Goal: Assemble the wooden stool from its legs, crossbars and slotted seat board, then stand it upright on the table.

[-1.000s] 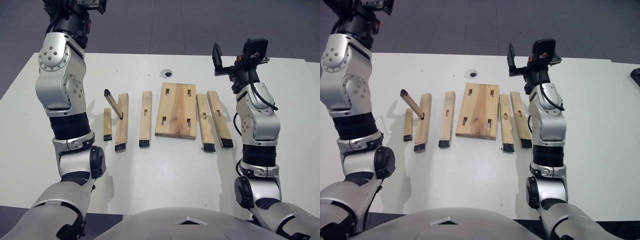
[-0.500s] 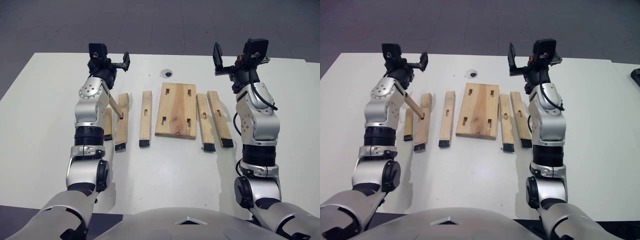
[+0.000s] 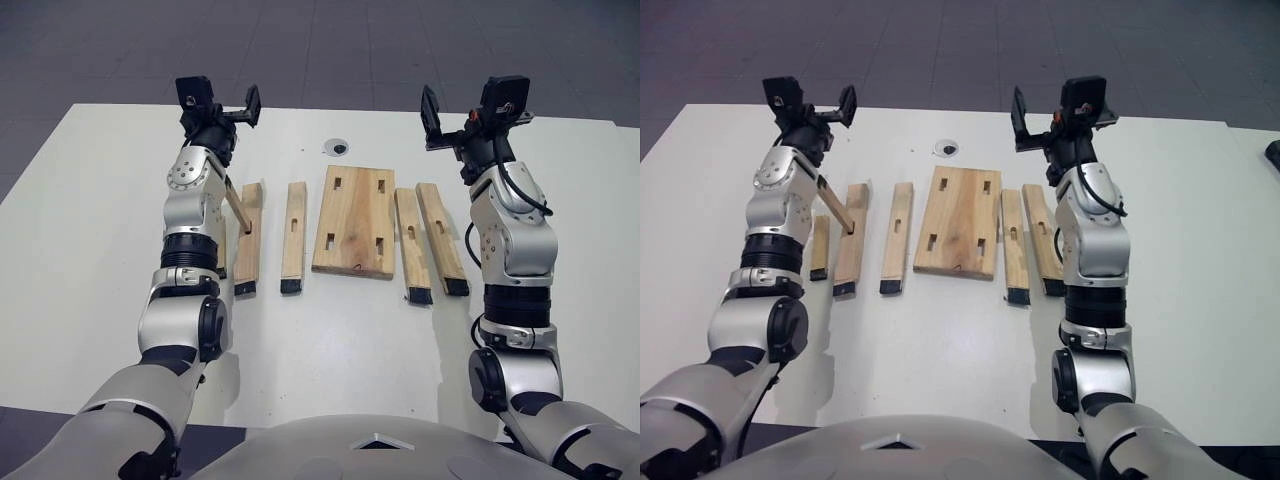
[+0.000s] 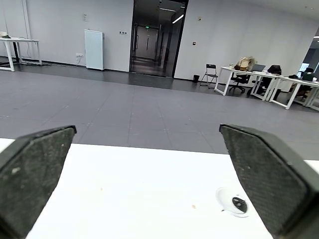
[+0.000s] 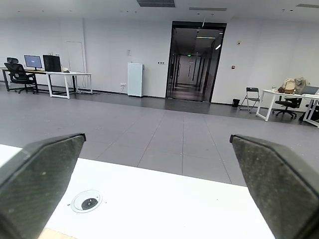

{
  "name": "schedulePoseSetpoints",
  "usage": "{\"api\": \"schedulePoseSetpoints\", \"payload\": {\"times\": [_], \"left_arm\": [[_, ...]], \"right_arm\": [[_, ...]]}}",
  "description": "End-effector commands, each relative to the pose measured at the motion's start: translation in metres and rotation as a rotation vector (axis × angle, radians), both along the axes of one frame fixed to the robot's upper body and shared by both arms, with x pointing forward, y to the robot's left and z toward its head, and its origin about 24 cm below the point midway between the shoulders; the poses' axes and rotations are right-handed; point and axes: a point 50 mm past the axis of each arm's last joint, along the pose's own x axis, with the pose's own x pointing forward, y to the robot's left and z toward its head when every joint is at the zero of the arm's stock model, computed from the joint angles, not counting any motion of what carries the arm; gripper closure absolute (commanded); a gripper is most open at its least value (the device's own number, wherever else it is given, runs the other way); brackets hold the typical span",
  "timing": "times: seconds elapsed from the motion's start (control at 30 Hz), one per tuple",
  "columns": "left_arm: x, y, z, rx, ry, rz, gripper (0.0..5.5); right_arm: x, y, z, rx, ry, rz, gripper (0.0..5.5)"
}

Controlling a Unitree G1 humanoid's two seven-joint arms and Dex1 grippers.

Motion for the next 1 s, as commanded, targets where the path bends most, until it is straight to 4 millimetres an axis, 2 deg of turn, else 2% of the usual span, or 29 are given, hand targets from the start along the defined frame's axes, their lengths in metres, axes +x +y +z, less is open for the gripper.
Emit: {"api": "schedulePoseSetpoints", "payload": {"times": [0.03, 0.13, 0.33, 0.43, 0.57, 0.63, 0.8, 0.87, 1.0], "left_arm": [[-0.004, 0.014, 0.005, 0.033, 0.012, 0.021, 0.15], [-0.002, 0.012, 0.026, 0.058, -0.034, 0.02, 0.15], [0.003, 0.003, 0.092, 0.071, -0.228, 0.005, 0.15], [0.001, 0.003, 0.11, 0.046, -0.282, 0.012, 0.15], [-0.002, 0.001, 0.12, 0.043, -0.315, 0.01, 0.15], [-0.002, -0.003, 0.111, 0.052, -0.279, -0.009, 0.15], [-0.009, -0.008, 0.017, 0.15, 0.009, -0.024, 0.15], [-0.015, -0.014, -0.014, 0.168, 0.099, -0.047, 0.15], [-0.022, -0.016, -0.057, 0.23, 0.227, -0.057, 0.15]], "right_arm": [[0.0, -0.001, 0.003, -0.004, -0.008, -0.005, 0.1], [0.0, 0.0, 0.003, -0.003, -0.009, -0.003, 0.1], [0.001, 0.001, 0.003, -0.003, -0.01, -0.002, 0.1], [0.002, 0.001, 0.004, -0.002, -0.013, -0.001, 0.1], [0.003, 0.0, 0.006, 0.0, -0.022, -0.004, 0.1], [0.003, 0.0, 0.007, 0.001, -0.026, -0.005, 0.1], [0.002, 0.002, 0.007, 0.003, -0.026, 0.0, 0.1], [0.002, 0.001, 0.006, 0.001, -0.022, -0.002, 0.1], [0.002, 0.0, 0.004, -0.002, -0.013, 0.0, 0.1]]}}
